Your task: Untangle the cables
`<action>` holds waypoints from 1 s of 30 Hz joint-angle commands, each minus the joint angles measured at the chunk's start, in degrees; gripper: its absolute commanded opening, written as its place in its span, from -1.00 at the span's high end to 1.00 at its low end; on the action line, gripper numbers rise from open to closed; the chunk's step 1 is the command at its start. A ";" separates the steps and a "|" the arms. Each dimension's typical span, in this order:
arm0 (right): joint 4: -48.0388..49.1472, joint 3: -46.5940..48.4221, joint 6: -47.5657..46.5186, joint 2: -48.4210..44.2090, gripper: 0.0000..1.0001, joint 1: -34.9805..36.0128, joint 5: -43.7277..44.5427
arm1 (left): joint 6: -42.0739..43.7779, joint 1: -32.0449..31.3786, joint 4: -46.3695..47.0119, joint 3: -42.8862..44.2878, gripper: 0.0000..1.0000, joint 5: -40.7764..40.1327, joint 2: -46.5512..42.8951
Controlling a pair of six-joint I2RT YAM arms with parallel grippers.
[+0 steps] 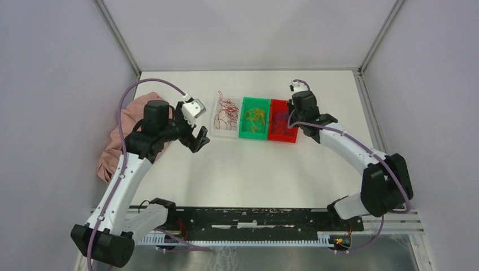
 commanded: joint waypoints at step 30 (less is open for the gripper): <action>39.83 -36.94 -0.47 -19.67 -0.99 -14.78 41.99 | -22.94 22.69 87.69 -45.14 -0.98 -2.31 12.77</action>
